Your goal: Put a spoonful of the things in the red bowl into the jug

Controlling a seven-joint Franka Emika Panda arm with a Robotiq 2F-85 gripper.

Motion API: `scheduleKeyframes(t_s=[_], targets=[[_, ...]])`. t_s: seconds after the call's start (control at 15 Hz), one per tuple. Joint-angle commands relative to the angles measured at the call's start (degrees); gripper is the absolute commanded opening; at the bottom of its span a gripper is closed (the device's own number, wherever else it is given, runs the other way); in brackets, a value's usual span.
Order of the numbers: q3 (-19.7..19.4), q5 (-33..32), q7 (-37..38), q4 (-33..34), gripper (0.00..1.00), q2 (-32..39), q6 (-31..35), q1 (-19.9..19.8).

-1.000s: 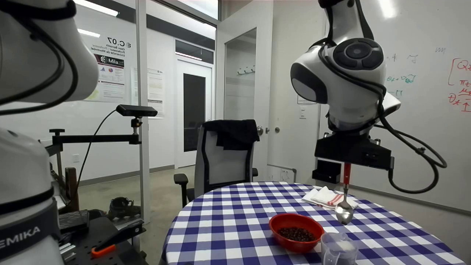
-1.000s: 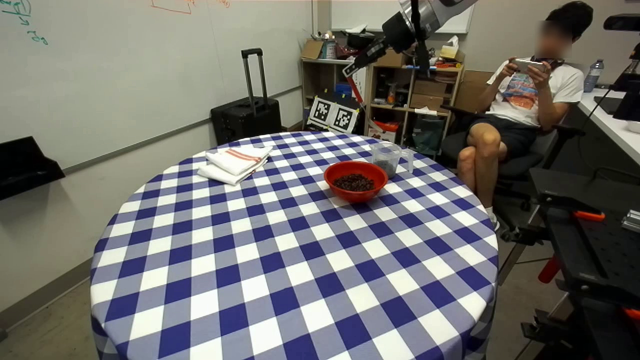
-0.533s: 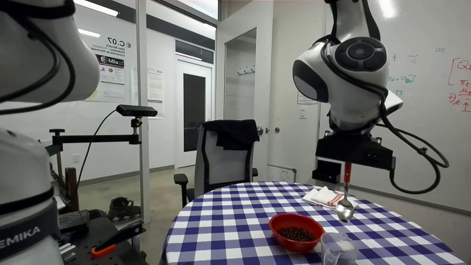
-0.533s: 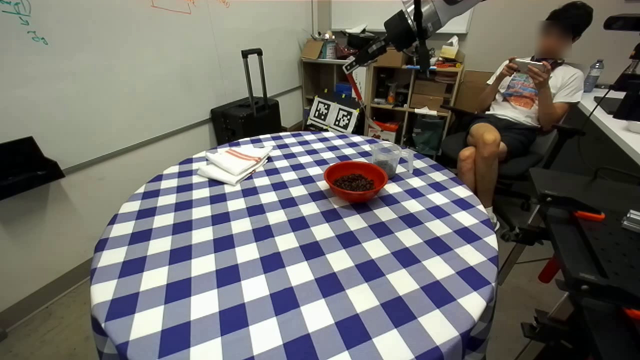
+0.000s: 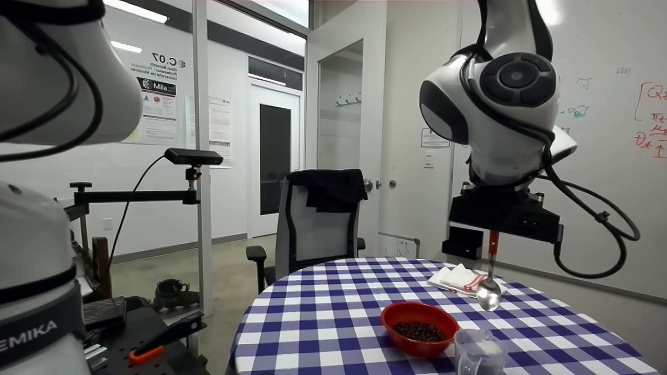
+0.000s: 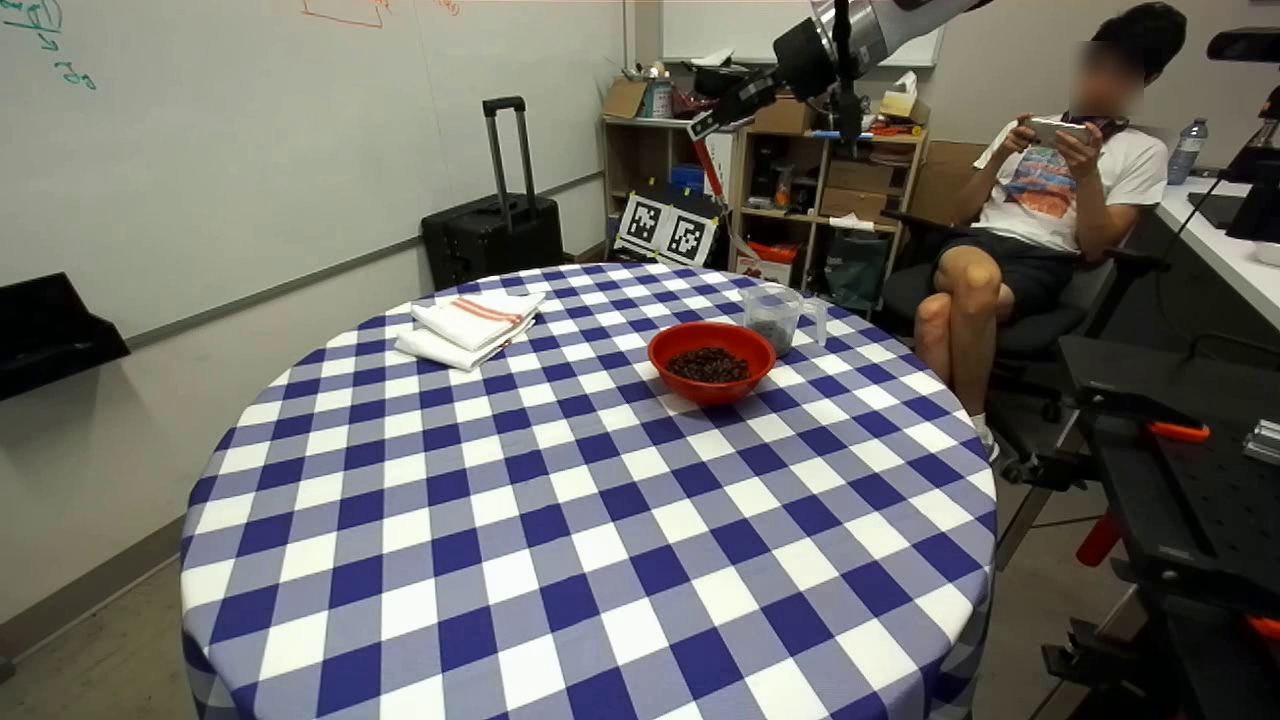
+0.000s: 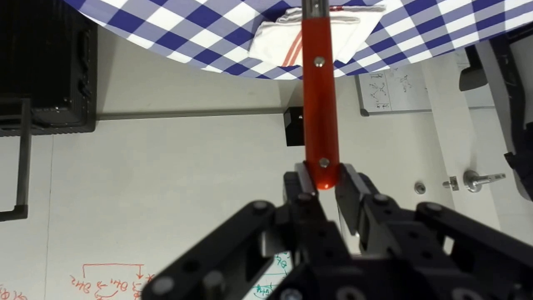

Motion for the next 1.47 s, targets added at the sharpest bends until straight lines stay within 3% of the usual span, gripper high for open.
scheduleKeyframes(t_s=[0.0, 0.53, 0.87, 1.07, 1.4], targets=[[0.93, 2.36, -2.53, -0.80, 0.05, -0.99, -1.14, -1.30], [-0.05, -3.30, 2.20, -0.75, 0.05, -0.84, 7.28, 5.46], [-3.79, -14.67, 12.97, -1.04, 0.05, -0.13, 18.56, 17.27], [-11.08, -20.69, 23.26, -4.25, 0.05, -2.09, 23.53, 27.62], [-31.18, -24.03, 35.81, -9.45, 0.05, -4.23, 23.74, 49.19]])
